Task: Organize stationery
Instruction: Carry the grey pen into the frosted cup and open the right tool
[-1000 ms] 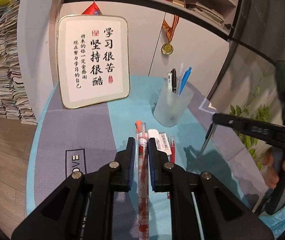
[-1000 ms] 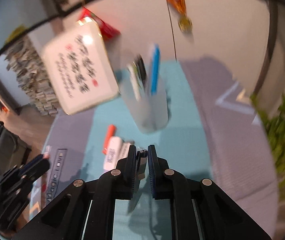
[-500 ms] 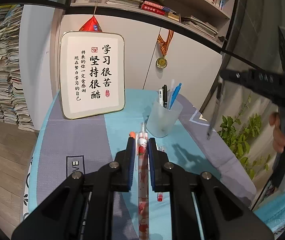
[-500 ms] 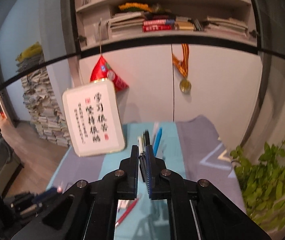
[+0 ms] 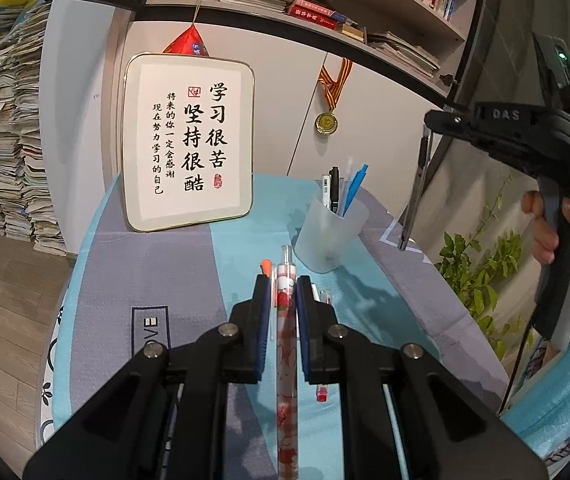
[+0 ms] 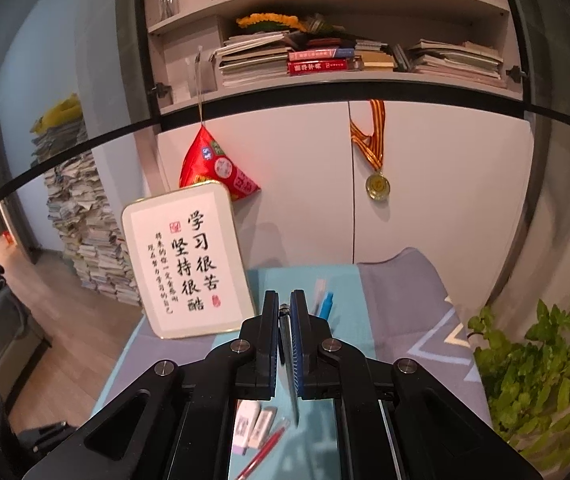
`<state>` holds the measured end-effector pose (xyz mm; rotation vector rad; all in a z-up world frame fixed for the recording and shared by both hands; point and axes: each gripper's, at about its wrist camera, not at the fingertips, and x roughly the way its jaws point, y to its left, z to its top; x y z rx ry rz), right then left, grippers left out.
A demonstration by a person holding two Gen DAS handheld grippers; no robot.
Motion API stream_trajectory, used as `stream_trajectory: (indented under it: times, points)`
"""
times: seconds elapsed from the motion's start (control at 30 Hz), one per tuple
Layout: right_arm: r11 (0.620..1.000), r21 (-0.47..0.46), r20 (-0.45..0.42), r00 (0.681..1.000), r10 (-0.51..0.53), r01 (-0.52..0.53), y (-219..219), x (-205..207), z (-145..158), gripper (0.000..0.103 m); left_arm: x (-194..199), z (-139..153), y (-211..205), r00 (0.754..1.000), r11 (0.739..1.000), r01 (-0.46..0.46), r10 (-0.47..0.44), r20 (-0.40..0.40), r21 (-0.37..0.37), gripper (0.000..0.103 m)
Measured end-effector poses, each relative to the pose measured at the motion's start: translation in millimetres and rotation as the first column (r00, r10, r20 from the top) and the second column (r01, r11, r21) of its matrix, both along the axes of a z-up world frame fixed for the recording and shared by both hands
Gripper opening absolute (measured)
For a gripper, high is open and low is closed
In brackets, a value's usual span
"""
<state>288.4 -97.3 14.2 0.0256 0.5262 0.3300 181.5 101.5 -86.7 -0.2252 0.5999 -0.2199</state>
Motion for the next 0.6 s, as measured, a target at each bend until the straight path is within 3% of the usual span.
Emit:
stream_trajectory:
  times: [0.33,0.6]
  points:
    - [0.998,-0.008,0.044,0.998,-0.054,0.055,1,43,-5,0.006,3,1,5,1.000,1.000,-0.016,0.015,0.011,0.005,0.011]
    - [0.998,0.035,-0.128,0.991,-0.039,0.044,-12,70,-48,0.006,13,-6,-1,1.000,1.000,0.000,0.000,-0.013,0.002,0.011]
